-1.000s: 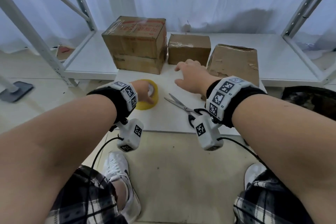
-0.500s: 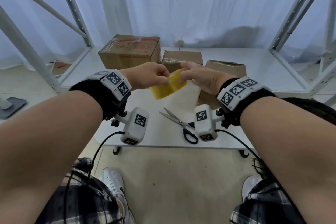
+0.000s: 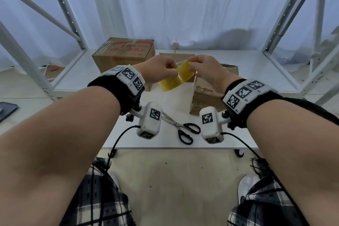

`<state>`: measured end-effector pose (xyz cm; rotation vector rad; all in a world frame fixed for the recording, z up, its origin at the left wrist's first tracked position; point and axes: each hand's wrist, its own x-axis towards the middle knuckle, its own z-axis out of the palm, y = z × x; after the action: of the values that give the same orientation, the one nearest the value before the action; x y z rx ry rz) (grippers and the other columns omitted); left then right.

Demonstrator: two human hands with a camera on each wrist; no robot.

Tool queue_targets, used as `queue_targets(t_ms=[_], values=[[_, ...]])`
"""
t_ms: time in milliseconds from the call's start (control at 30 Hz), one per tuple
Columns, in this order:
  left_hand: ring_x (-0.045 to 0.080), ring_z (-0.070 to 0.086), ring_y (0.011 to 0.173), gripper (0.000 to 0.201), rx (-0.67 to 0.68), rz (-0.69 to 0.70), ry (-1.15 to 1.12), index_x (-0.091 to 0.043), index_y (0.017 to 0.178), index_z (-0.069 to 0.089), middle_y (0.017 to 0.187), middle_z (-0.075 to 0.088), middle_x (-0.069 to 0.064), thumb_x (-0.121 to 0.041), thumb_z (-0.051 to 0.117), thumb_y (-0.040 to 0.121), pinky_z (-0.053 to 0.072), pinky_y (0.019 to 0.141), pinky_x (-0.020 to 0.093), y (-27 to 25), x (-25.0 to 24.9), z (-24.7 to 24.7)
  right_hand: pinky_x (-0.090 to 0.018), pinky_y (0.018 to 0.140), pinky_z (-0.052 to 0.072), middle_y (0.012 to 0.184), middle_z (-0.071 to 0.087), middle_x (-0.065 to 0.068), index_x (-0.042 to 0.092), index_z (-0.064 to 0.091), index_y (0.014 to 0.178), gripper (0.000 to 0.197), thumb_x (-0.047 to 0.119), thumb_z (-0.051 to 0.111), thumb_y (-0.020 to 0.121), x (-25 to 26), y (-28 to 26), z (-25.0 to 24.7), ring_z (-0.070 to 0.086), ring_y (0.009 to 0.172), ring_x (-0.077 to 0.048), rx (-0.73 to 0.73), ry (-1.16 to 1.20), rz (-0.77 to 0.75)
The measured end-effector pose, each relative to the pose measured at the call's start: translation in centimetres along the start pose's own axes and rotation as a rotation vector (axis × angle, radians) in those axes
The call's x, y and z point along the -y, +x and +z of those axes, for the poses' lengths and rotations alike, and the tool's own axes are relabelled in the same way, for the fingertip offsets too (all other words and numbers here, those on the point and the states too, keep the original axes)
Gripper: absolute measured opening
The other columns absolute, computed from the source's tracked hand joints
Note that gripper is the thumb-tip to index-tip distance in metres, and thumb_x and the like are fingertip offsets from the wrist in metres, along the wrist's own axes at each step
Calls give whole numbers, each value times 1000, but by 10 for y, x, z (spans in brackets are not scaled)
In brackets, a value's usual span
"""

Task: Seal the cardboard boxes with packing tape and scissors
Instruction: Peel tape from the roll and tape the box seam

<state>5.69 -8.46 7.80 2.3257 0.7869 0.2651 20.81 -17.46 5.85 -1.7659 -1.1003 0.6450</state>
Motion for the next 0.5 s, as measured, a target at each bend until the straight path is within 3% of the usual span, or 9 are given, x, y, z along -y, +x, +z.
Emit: queue_targets(t_ms=[133,233,333,500], values=[[11,52,77,10,-5,24,-21,-13,98,63,84,58,-4,-16,59,89,43,72,24,0,-5,3,-30,89,54,108,64,-11,6,64,109,18,9,57,93,-7,3,-9,62,97,-20,-66,43,48],[10,50,73,14,-16,40,-30,-9,100,63,82,57,-3,-14,59,88,42,67,20,1,-7,5,-23,74,55,90,63,-12,-2,65,107,21,13,62,92,-13,4,-12,59,74,-13,-71,68,100],[11,48,71,15,-13,38,-38,-7,101,62,80,55,-2,-12,58,87,40,64,18,2,-7,8,-21,64,53,77,61,-10,-5,66,102,20,10,66,90,-16,4,-14,56,64,-12,-105,90,115],[12,46,72,11,1,53,-71,-8,97,61,79,52,0,-9,57,87,39,66,20,4,-8,10,-26,72,56,80,62,-9,-4,62,104,19,11,61,93,-15,3,-14,60,68,-14,-148,140,128]])
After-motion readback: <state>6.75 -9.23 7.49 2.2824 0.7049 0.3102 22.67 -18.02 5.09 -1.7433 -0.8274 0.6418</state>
